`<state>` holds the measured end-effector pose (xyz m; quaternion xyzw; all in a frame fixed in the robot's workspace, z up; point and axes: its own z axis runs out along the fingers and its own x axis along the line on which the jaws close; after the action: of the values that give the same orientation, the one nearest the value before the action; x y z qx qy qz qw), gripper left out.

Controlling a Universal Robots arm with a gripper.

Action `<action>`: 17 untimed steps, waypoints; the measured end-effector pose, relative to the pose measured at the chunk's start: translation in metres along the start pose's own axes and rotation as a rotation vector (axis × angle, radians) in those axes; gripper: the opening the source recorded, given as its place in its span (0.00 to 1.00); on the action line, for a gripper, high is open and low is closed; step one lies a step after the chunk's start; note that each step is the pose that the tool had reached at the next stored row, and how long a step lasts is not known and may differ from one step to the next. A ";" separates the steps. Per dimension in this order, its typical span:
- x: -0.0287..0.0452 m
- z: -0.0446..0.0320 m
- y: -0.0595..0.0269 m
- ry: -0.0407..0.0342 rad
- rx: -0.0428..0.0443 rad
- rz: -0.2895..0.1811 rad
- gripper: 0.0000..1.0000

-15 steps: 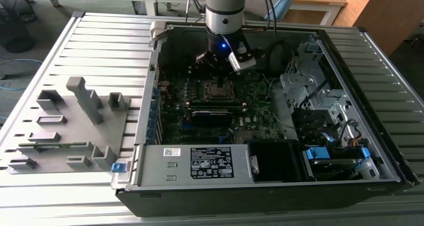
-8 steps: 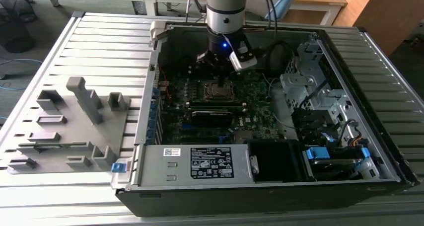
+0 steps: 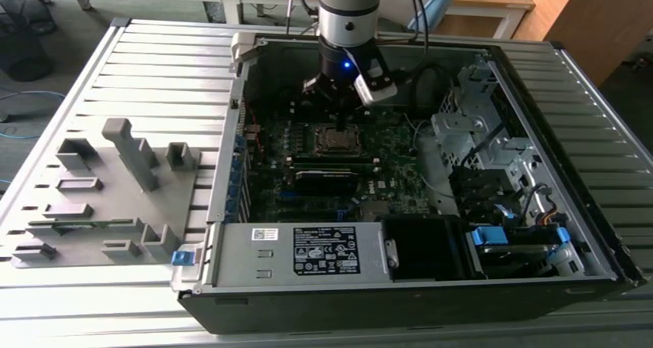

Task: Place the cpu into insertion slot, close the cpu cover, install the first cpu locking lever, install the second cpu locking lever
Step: 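Install the second cpu locking lever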

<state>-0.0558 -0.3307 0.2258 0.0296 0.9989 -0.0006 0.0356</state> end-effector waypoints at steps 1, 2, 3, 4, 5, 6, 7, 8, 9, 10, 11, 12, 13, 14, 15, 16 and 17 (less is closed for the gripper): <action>0.0000 -0.0008 0.0000 0.0000 0.0000 0.000 0.10; 0.0000 -0.0008 0.0000 0.0000 0.0000 0.000 0.10; 0.0000 -0.0009 0.0000 0.0000 0.0001 0.000 0.10; 0.0000 -0.0011 0.0000 0.0001 0.0003 0.000 0.10; -0.0001 -0.0013 0.0000 0.0001 0.0003 0.000 0.10; -0.0003 -0.0041 0.0000 0.0000 0.0000 0.000 0.10; -0.0005 -0.0067 0.0000 0.0000 0.0000 0.000 0.10; -0.0005 -0.0068 0.0000 0.0000 0.0000 0.000 0.10; -0.0005 -0.0068 0.0000 0.0000 0.0000 0.000 0.10; -0.0005 -0.0068 0.0000 0.0000 0.0000 0.000 0.10; -0.0005 -0.0070 0.0000 0.0001 0.0001 0.000 0.10; -0.0005 -0.0072 0.0000 0.0001 0.0003 0.000 0.10; -0.0005 -0.0075 0.0000 0.0002 0.0003 0.000 0.10; -0.0005 -0.0077 0.0000 0.0001 0.0003 0.000 0.10; -0.0006 -0.0080 0.0000 0.0001 0.0001 0.000 0.10; -0.0006 -0.0085 0.0000 0.0001 0.0002 0.000 0.10; -0.0006 -0.0091 0.0000 0.0000 0.0001 0.000 0.10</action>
<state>-0.0559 -0.3308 0.2349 0.0296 0.9989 -0.0006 0.0356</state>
